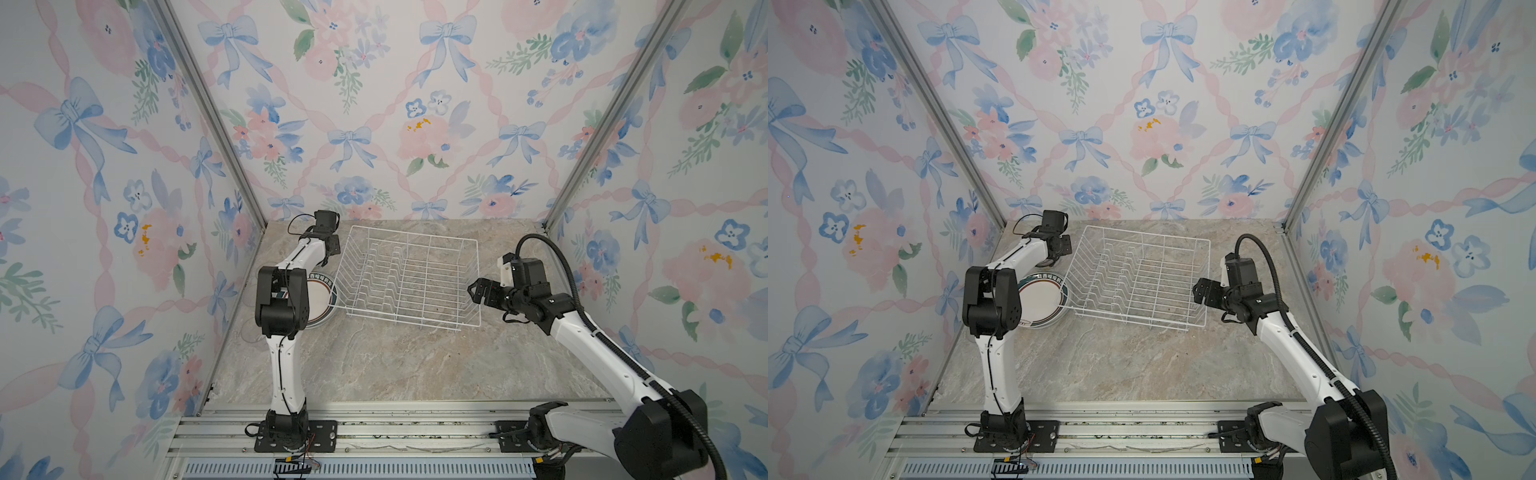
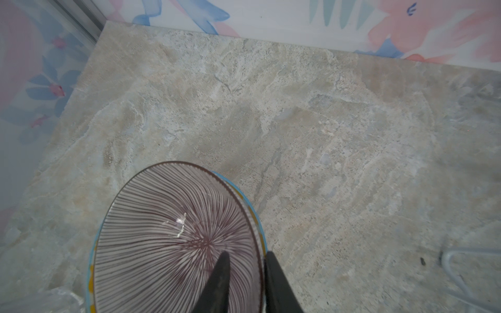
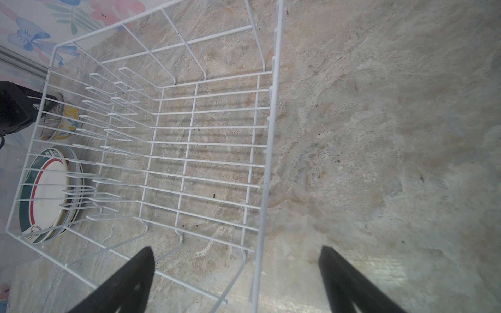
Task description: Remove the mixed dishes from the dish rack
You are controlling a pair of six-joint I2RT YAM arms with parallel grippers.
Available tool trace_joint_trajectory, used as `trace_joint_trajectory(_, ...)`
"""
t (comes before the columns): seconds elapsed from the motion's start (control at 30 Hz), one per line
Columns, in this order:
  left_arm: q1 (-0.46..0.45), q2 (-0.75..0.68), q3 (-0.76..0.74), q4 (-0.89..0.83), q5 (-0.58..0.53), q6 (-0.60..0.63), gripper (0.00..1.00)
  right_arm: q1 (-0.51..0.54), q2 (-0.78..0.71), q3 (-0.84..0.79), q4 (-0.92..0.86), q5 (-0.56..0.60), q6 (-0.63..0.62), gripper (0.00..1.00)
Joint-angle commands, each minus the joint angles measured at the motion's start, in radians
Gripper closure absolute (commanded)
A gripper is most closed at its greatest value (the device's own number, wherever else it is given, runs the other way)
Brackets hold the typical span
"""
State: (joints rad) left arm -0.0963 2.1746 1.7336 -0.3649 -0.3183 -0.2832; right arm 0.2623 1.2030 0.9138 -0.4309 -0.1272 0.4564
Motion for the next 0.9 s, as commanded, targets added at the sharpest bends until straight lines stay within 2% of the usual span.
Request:
trace_joint_trajectory(0.0,0.008,-0.011,0.029,-0.002,-0.024,0.004,0.74,-0.009,-0.003,0.020,-0.023,-0.008,-0.004,0.03)
trace_joint_trajectory(0.03,0.007,-0.015,0.028,-0.002,-0.024,0.004,0.73,-0.009,-0.005,0.019,-0.024,-0.007,-0.004,0.03)
trace_joint_trajectory(0.1,0.007,-0.021,0.026,-0.001,-0.026,0.003,0.63,-0.009,-0.005,0.020,-0.023,-0.007,-0.005,0.03)
trace_joint_trajectory(0.2,0.007,-0.032,0.024,-0.002,-0.031,0.002,0.53,-0.009,-0.004,0.020,-0.021,-0.007,-0.004,0.03)
trace_joint_trajectory(0.37,0.000,-0.056,0.016,0.000,-0.061,0.004,0.14,-0.009,-0.011,0.016,-0.013,-0.002,-0.010,0.03)
trace_joint_trajectory(0.4,-0.003,-0.064,0.013,0.000,-0.068,0.005,0.02,-0.009,-0.015,0.014,-0.006,0.000,-0.012,0.03)
trace_joint_trajectory(0.67,-0.011,-0.162,-0.064,0.021,-0.082,-0.034,0.02,-0.008,-0.081,-0.020,0.077,0.049,-0.036,0.03)
trace_joint_trajectory(0.87,-0.022,-0.355,-0.325,0.245,-0.070,-0.037,0.02,-0.005,-0.156,-0.087,0.203,0.235,-0.057,0.03)
